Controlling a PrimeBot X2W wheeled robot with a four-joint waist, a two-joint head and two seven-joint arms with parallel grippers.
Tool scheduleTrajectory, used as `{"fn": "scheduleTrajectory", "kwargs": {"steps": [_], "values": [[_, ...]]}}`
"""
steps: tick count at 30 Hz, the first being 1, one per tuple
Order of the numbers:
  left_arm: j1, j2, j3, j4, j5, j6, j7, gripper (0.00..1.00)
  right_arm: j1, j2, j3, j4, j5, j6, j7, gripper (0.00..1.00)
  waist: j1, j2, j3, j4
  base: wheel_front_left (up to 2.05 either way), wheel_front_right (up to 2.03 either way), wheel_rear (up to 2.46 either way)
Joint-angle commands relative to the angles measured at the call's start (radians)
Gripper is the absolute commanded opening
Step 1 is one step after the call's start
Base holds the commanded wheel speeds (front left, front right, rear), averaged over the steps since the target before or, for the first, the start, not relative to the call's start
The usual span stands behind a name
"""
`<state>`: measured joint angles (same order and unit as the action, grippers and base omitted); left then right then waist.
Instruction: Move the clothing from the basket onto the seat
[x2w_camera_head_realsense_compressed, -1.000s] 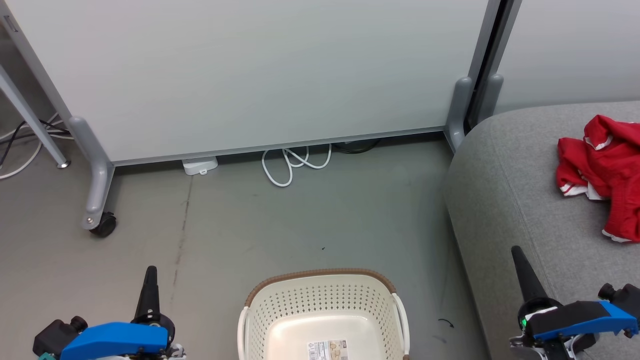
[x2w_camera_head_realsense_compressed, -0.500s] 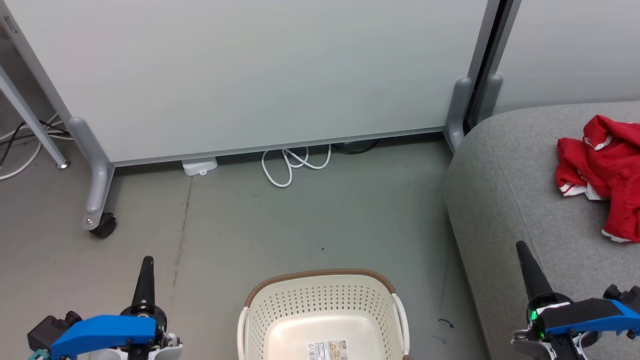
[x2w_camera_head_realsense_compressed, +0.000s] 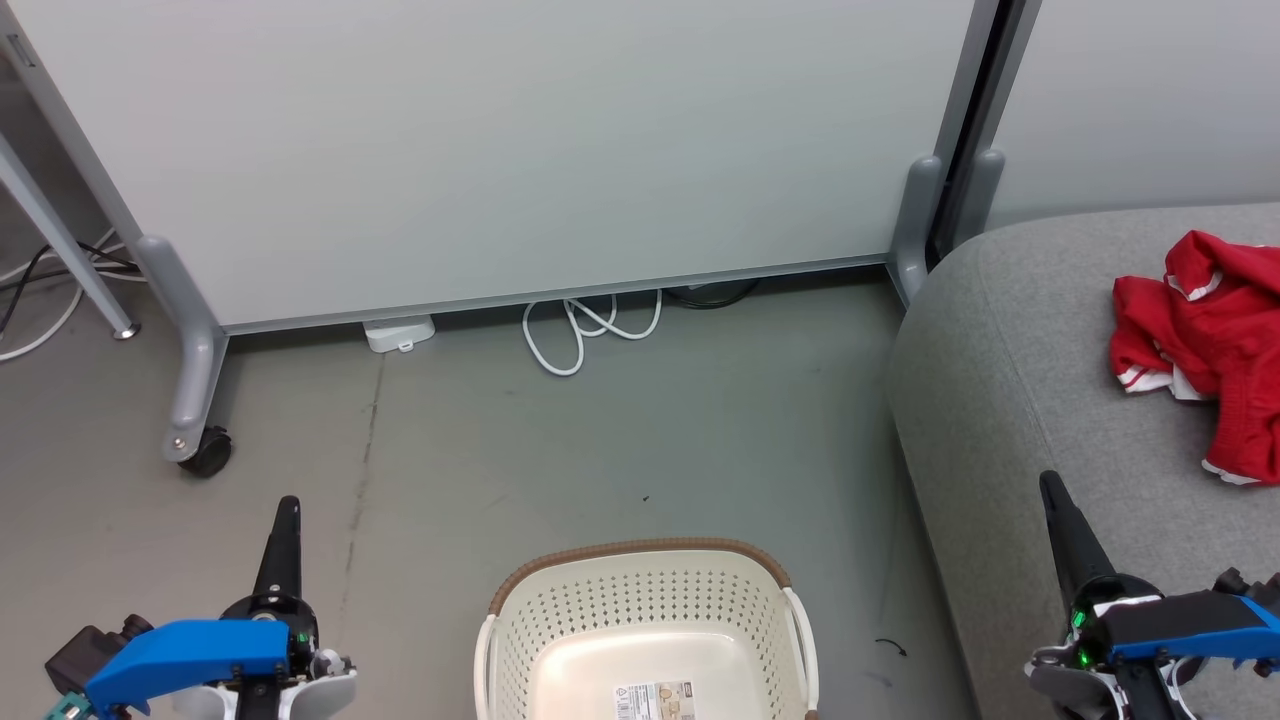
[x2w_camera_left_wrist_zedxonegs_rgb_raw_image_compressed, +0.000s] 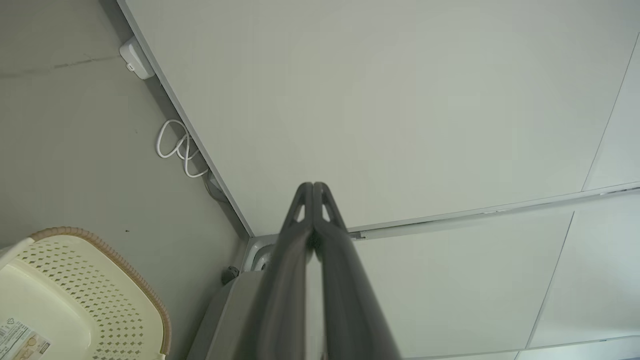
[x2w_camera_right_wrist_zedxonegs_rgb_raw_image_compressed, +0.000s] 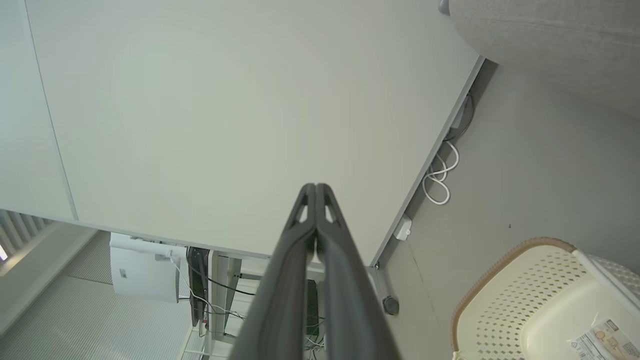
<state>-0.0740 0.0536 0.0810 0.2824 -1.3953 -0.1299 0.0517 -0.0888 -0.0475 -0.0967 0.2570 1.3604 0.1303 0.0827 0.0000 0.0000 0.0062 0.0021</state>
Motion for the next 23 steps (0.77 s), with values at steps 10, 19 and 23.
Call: {"fn": "scheduleTrajectory", "kwargs": {"steps": [10,19,23], "values": [[-0.027,0.000,0.015,-0.020,-0.077,-0.001,0.024,0.00,-0.020,-0.004,-0.008,-0.011,0.091,0.001,0.013,0.00,0.0000,0.0000,-0.001,-0.001,0.00,0.00,0.00],[-0.033,-0.002,0.024,-0.028,-0.135,-0.001,0.042,0.00,-0.022,-0.004,-0.013,-0.012,0.159,0.001,0.021,0.00,0.0000,0.0000,-0.002,-0.001,0.00,0.00,0.00],[-0.036,-0.003,0.027,-0.032,-0.160,-0.001,0.048,0.00,-0.022,-0.004,-0.014,-0.013,0.186,0.001,0.024,0.00,0.0000,0.0000,-0.002,-0.001,0.00,0.00,0.00]]}}
